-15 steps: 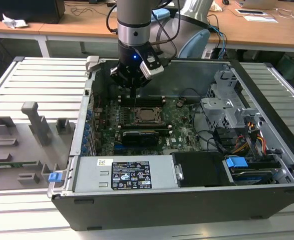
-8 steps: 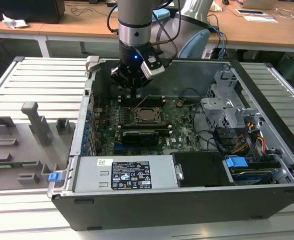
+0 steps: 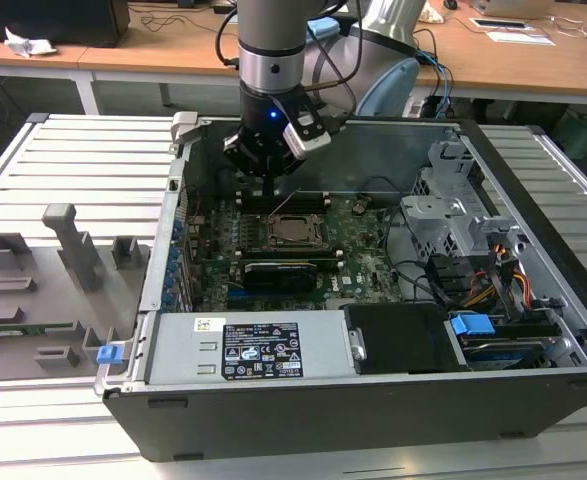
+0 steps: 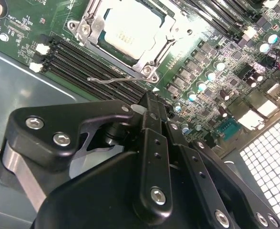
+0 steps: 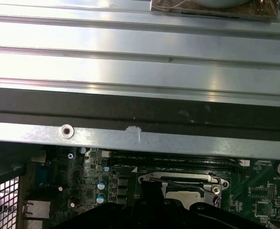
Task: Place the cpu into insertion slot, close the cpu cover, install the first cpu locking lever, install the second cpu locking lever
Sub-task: 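Install the first cpu locking lever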
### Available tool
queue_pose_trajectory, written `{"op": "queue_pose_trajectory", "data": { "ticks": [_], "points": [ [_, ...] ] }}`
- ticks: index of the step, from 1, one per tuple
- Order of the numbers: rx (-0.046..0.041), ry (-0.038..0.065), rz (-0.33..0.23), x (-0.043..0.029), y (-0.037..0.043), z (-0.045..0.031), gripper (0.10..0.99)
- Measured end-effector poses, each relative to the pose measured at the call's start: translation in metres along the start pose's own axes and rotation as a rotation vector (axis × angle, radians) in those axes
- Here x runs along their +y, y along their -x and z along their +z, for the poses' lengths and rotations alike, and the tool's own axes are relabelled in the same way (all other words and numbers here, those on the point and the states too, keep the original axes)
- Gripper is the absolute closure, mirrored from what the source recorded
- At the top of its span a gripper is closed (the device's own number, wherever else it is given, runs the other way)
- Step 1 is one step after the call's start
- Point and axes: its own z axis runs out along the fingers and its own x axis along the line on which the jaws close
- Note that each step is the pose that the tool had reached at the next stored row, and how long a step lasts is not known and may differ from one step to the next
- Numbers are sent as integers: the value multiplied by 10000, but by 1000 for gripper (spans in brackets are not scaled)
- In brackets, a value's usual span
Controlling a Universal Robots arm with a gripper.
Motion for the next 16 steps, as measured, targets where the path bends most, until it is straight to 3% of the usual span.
{"op": "queue_pose_trajectory", "data": {
  "ticks": [16],
  "points": [
    [0,0,-1,-2,42,12,980]
  ]
}}
